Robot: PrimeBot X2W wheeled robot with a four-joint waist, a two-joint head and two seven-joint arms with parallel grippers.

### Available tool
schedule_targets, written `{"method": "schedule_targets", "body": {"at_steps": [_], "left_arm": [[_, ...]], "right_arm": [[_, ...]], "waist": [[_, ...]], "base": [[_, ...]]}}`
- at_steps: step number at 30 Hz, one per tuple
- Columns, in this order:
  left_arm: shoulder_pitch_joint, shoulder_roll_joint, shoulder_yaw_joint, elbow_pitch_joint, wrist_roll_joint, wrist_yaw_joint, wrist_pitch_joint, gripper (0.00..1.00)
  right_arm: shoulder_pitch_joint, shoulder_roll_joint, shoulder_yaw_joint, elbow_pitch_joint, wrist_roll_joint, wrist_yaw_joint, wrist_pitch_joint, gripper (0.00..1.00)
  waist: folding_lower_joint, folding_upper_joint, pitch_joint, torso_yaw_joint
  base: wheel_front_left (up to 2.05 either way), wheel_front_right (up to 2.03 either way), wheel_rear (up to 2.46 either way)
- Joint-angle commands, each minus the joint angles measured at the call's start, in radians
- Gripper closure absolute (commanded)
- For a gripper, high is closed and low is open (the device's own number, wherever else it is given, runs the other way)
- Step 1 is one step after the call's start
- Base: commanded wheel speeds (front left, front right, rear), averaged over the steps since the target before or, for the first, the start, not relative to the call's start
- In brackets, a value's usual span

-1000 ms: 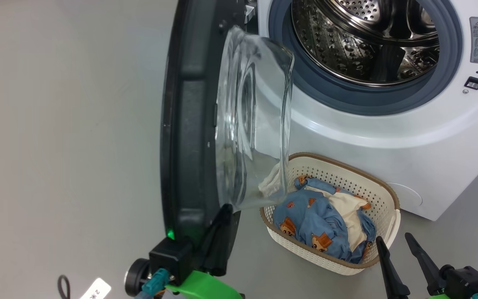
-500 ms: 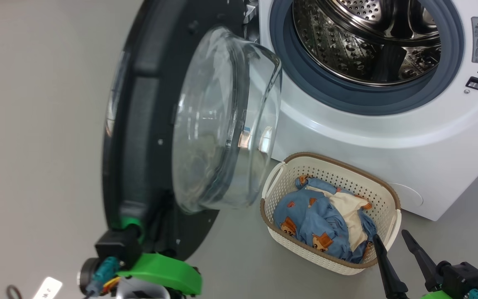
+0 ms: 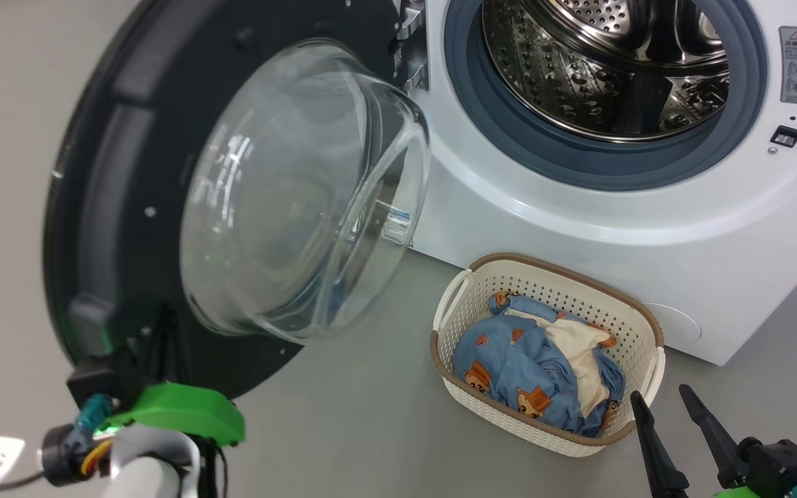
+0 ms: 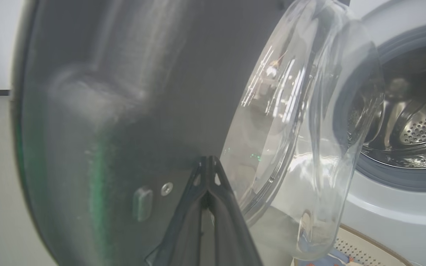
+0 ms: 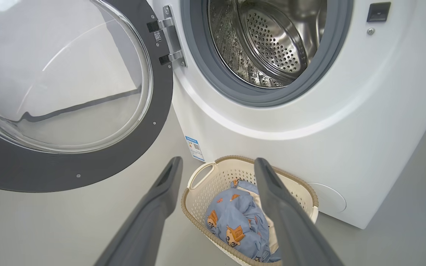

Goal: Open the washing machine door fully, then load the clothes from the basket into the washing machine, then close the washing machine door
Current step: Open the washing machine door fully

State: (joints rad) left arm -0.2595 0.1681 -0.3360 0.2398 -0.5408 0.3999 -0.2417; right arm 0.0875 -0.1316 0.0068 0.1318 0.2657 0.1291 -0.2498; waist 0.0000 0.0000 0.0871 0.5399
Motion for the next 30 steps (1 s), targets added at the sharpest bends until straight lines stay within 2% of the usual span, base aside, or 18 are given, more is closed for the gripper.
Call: {"method": "schedule_targets", "body": {"at_steps": [1,9,14,23,30], "left_arm": [[-0.06,0.045,0.067,0.016,0.002,0.001,-0.014,1.0],[-0.136,0.056,0.149,0.161,0.053,-0.036,-0.02,1.0],[-0.174,0.069,0.233,0.241,0.105,-0.063,-0.02,1.0],[-0.207,0.086,0.371,0.314,0.189,-0.096,-0.02,1.0],[-0.226,0.086,0.441,0.347,0.248,-0.119,-0.02,1.0]], "right_arm": [[0.007,-0.012,0.015,-0.029,0.002,0.002,-0.012,0.0],[0.036,-0.009,0.006,-0.04,-0.003,0.002,-0.012,0.0],[0.039,-0.011,0.014,-0.042,-0.004,0.002,-0.012,0.0],[0.044,-0.018,0.012,-0.04,-0.002,0.002,-0.012,0.0],[0.04,-0.025,0.016,-0.042,-0.001,0.002,-0.012,0.0]], "waist": [[0.0,0.0,-0.002,-0.002],[0.0,0.0,-0.015,-0.028],[0.0,0.0,-0.02,-0.074],[0.0,0.0,-0.022,-0.145],[0.0,0.0,-0.016,-0.171]], "base": [[0.0,0.0,0.0],[0.0,0.0,0.0],[0.0,0.0,0.0],[0.0,0.0,0.0],[0.0,0.0,0.0]]}}
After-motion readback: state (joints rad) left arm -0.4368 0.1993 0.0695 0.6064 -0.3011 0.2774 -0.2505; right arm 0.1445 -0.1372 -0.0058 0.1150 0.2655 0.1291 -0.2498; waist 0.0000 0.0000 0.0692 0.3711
